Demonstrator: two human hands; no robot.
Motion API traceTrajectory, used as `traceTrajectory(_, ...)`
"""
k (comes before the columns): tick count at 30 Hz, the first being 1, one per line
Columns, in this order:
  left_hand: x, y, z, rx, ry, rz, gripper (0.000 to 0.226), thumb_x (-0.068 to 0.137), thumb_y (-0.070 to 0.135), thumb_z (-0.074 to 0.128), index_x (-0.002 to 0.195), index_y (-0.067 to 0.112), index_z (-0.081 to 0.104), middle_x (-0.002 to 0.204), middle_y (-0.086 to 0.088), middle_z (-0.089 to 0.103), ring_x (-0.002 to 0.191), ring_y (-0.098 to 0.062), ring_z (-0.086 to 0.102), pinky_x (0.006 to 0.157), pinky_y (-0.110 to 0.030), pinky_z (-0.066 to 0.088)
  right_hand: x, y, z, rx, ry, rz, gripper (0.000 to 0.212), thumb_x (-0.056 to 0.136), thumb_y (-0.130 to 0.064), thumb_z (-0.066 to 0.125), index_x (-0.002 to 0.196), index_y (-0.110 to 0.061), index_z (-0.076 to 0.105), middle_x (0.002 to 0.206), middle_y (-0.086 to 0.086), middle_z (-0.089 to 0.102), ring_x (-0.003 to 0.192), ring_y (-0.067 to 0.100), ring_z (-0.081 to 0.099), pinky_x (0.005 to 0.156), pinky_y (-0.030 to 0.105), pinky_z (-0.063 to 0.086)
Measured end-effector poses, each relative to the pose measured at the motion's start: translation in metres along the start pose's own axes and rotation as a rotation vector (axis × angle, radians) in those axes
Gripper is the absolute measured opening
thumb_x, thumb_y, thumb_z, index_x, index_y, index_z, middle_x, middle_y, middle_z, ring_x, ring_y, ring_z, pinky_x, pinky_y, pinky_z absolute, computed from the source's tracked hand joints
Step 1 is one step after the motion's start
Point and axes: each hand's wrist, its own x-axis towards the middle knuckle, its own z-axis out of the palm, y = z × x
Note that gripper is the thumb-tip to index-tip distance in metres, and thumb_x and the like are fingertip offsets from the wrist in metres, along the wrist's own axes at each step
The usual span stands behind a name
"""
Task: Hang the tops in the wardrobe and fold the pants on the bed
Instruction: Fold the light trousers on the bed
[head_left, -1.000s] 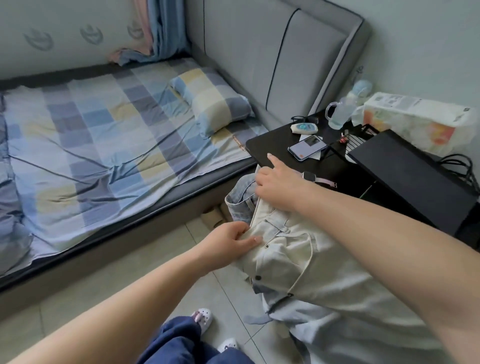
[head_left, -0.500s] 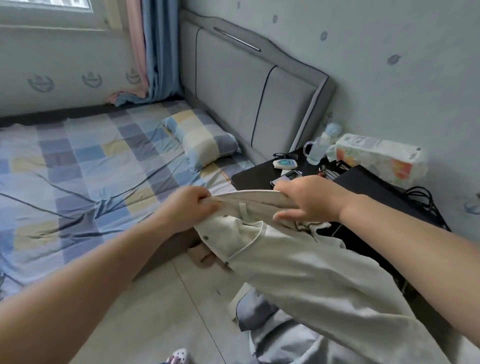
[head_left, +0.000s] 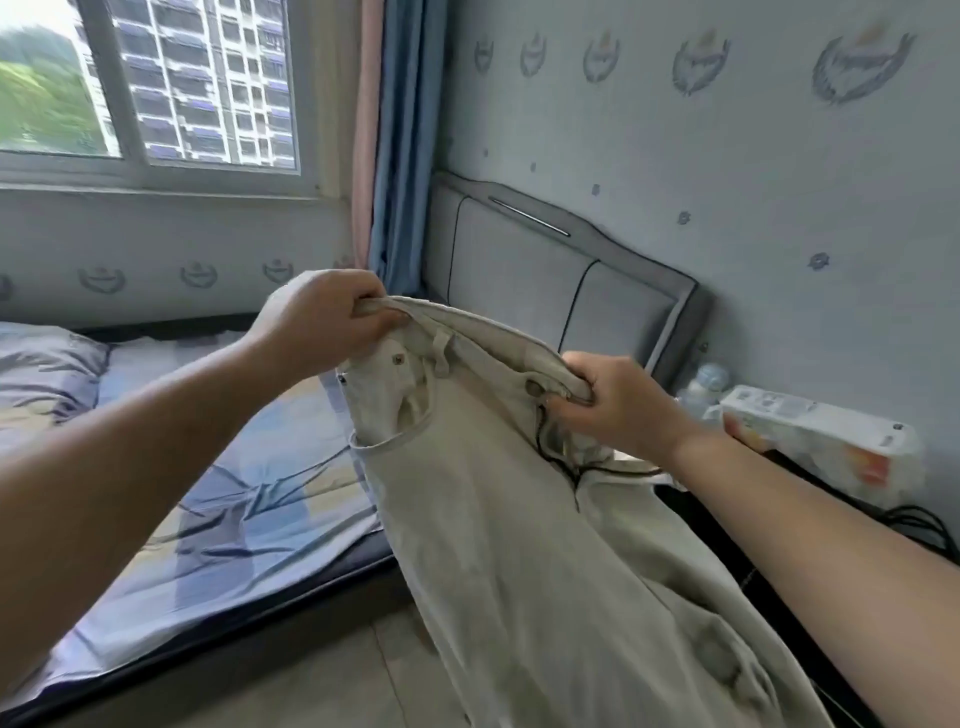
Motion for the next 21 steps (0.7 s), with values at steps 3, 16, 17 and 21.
traceTrajectory(3, 0.01, -0.037, -0.042, 0.097, 0.059, 0.011, 0.033, 0.082, 0.049, 0.061, 0.068, 0.019, 0.057, 0.057, 0.007, 0.052, 0.057, -0.009, 0.047, 0.052, -0.027, 0.036, 0.045, -0.038, 0.004, 0.029, -0.013, -0.104, 0.018, 0.081, -0.03, 0.069, 0.073, -0.023, 0.055, 0.06, -0.008, 0.055, 0.055, 0.006, 0.049, 0.053, 0.017, 0.038)
traceTrajectory(16, 0.026, -0.215, -0.231, 0.403, 0.183, 0.005, 0.025, 0.087, 0.051, 0.054, 0.072, 0.032, 0.047, 0.064, 0.01, 0.047, 0.069, -0.022, 0.051, 0.061, -0.032, 0.036, 0.239, -0.197, 0.098, -0.235, 0.151, -0.318, 0.025, 0.087, -0.041, 0.062, 0.08, -0.023, 0.045, 0.065, -0.004, 0.057, 0.059, 0.018, 0.058, 0.055, 0.027, 0.041)
traceTrajectory(17, 0.028, -0.225, -0.242, 0.432, 0.19, 0.001, 0.025, 0.088, 0.051, 0.053, 0.074, 0.03, 0.048, 0.066, 0.009, 0.048, 0.071, -0.021, 0.05, 0.063, -0.032, 0.037, 0.253, -0.205, 0.103, -0.249, 0.162, -0.313, 0.03, 0.086, -0.045, 0.061, 0.077, -0.023, 0.043, 0.062, -0.004, 0.056, 0.058, 0.018, 0.057, 0.054, 0.028, 0.042)
traceTrajectory(21, 0.042, -0.259, -0.277, 0.576, 0.22, 0.024, 0.028, 0.092, 0.048, 0.049, 0.078, 0.024, 0.054, 0.069, 0.006, 0.05, 0.07, -0.019, 0.047, 0.066, -0.032, 0.036, 0.303, -0.225, 0.134, -0.299, 0.138, -0.262, 0.043, 0.08, -0.064, 0.049, 0.065, -0.026, 0.038, 0.058, -0.011, 0.048, 0.055, 0.016, 0.053, 0.047, 0.024, 0.03)
